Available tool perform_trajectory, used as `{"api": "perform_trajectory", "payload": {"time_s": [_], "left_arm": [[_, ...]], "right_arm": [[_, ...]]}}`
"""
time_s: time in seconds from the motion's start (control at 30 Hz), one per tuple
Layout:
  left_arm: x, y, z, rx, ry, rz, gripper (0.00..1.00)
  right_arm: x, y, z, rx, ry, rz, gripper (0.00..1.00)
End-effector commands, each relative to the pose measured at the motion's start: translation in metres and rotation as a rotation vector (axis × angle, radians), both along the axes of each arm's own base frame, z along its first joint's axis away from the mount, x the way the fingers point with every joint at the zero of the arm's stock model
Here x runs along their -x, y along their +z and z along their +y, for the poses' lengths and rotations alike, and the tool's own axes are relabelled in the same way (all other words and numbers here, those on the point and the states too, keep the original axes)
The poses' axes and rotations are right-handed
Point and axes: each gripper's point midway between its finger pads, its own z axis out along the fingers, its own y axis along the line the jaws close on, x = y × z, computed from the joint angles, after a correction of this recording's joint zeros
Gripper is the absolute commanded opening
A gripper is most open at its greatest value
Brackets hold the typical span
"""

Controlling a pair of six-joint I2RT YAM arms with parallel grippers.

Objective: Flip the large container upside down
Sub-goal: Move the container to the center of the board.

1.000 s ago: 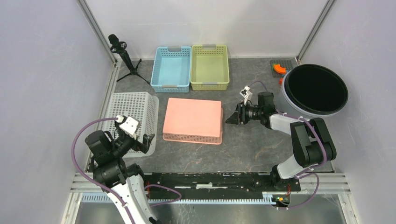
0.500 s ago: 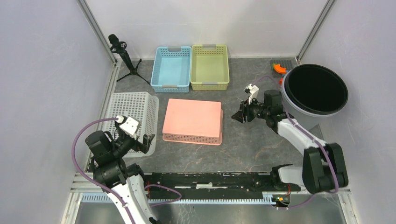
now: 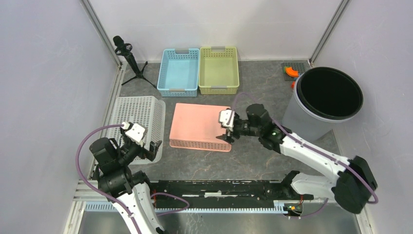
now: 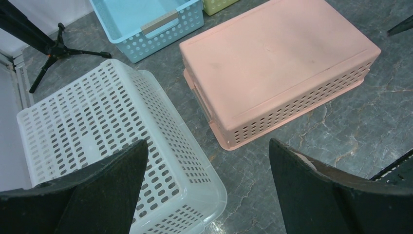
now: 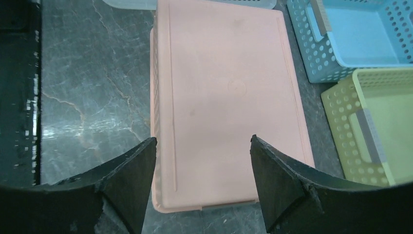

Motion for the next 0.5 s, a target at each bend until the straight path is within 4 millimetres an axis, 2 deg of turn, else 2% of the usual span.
{"api": "perform_trajectory", "payload": {"time_s": [0.0, 0.1, 0.23, 0.33, 0.47], "left_arm": [[-0.003, 0.004, 0.002, -0.036, -0.014, -0.039, 1.0], [-0.003, 0.004, 0.002, -0.034, -0.015, -0.036, 1.0], [-0.004, 0.003, 0.002, -0.032, -0.014, -0.031, 1.0], [-0.004, 0.003, 0.002, -0.029, -0.017, -0.03, 1.0], [-0.007, 0.003, 0.0, -0.014, -0.042, -0.025, 1.0]], "right_arm": [[-0.023, 0.007, 0.027, 0.096, 0.0, -0.17, 0.76], [-0.02, -0.01, 0.043, 0.173, 0.014, -0.208, 0.77], [-0.01, -0.038, 0.05, 0.281, 0.033, -0.262, 0.76], [-0.008, -0.057, 0.048, 0.333, 0.039, -0.276, 0.72], [-0.005, -0.081, 0.035, 0.406, 0.037, -0.254, 0.58]]}}
